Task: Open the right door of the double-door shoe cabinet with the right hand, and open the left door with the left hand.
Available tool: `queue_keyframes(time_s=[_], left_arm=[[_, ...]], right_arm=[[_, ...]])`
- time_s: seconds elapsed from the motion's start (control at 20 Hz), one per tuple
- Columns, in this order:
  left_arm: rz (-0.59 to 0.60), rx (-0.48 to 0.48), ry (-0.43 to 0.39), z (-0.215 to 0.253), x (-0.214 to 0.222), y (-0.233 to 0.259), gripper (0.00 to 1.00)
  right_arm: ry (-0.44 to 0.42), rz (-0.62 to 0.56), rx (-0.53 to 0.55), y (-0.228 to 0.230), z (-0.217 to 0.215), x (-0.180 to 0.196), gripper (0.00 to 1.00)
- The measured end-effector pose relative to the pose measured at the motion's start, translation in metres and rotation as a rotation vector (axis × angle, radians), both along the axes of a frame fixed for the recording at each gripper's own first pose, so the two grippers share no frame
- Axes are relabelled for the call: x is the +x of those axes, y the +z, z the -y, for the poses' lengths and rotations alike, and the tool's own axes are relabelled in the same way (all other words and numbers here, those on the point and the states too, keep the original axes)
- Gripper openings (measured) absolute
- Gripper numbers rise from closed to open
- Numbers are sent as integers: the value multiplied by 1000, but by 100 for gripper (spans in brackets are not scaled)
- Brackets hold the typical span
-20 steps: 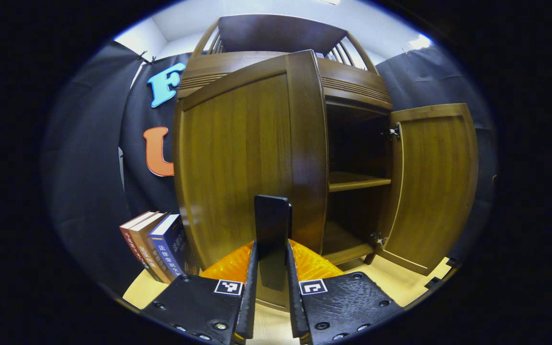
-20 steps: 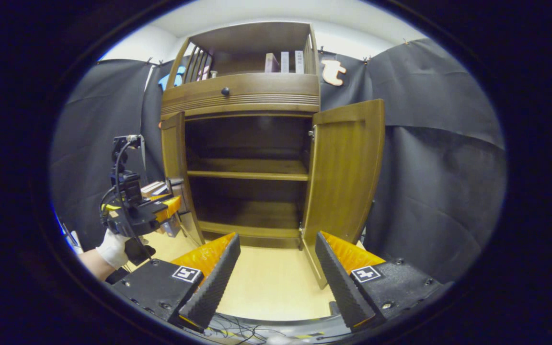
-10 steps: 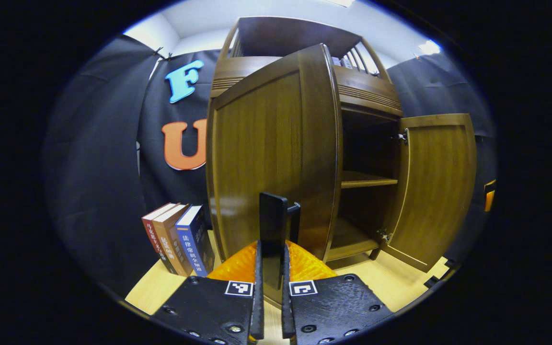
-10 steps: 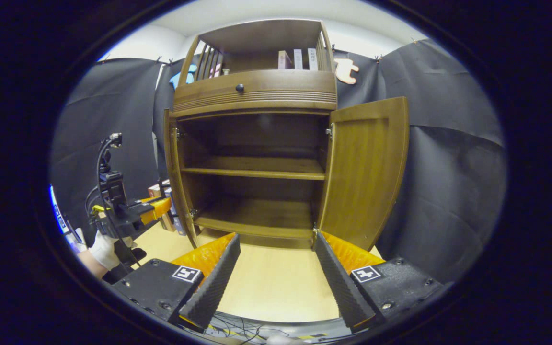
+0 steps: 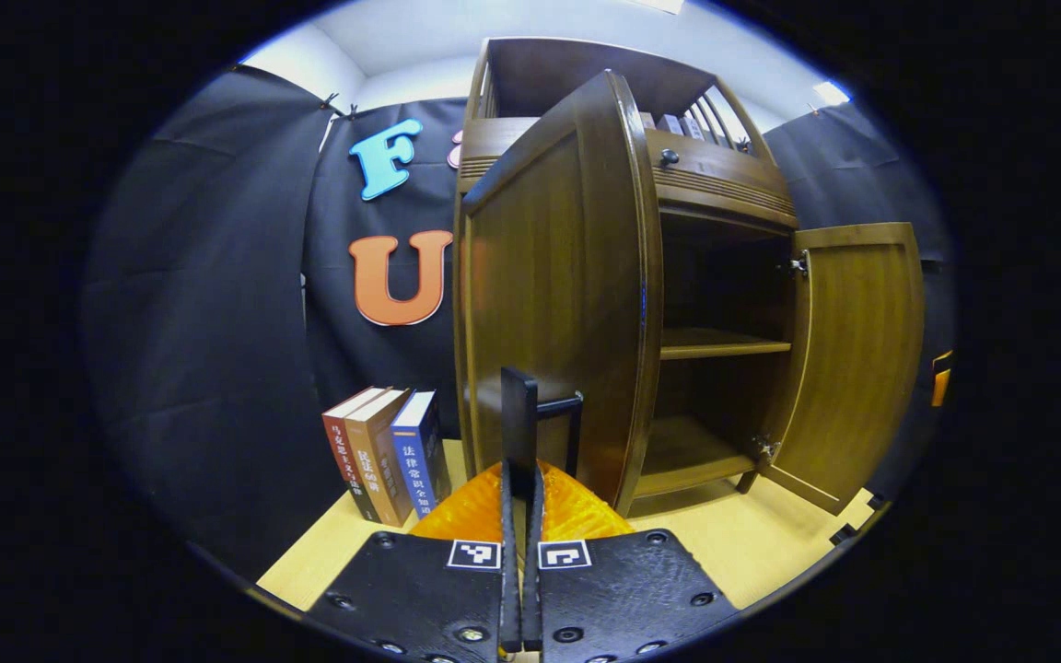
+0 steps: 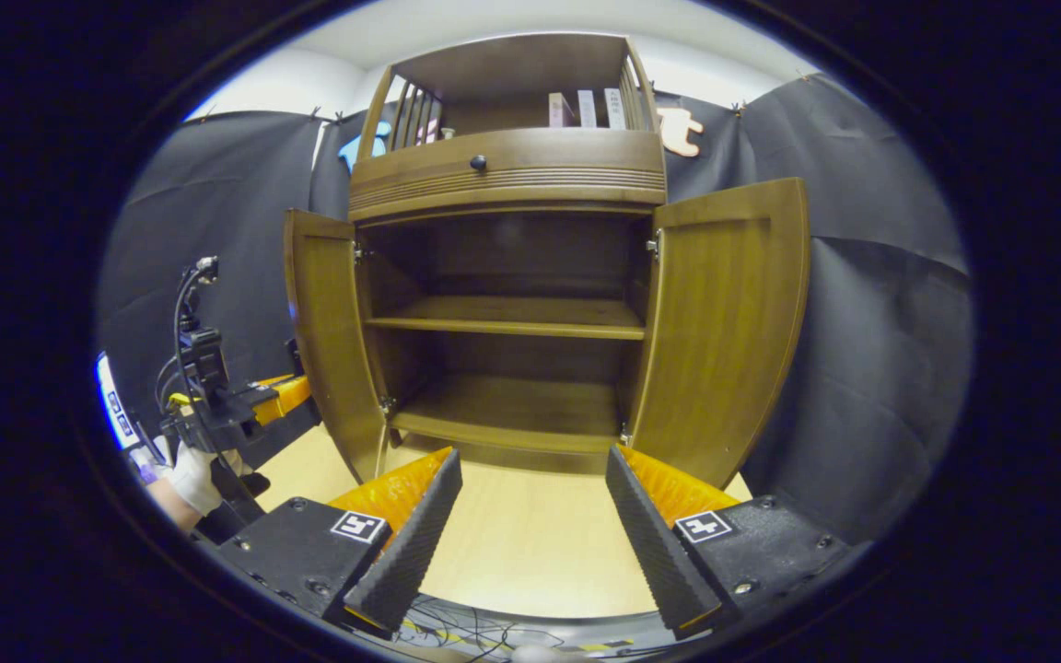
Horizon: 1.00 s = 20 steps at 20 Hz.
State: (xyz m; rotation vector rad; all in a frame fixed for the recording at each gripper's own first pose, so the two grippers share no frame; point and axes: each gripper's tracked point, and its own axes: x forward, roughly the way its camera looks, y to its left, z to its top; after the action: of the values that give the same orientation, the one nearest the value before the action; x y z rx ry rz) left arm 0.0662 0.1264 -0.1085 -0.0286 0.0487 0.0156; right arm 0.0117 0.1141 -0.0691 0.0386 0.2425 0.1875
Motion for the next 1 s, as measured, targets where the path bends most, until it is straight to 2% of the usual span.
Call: queue_keyframes(time_s=[0.3,0.55,0.7,1.0], left_arm=[[13,-16,1,-28,-8,-1,0],[11,28,-5,-59,-11,-4,0],[-1,33,19,-84,-9,-7,0],[39,-37,-47,-108,-7,-13,0]], right_arm=[[25,-7,4,2,-9,3,100],[33,-7,-3,1,-11,4,100],[35,-14,-4,0,-10,3,100],[26,-22,-10,-3,-4,5,100]])
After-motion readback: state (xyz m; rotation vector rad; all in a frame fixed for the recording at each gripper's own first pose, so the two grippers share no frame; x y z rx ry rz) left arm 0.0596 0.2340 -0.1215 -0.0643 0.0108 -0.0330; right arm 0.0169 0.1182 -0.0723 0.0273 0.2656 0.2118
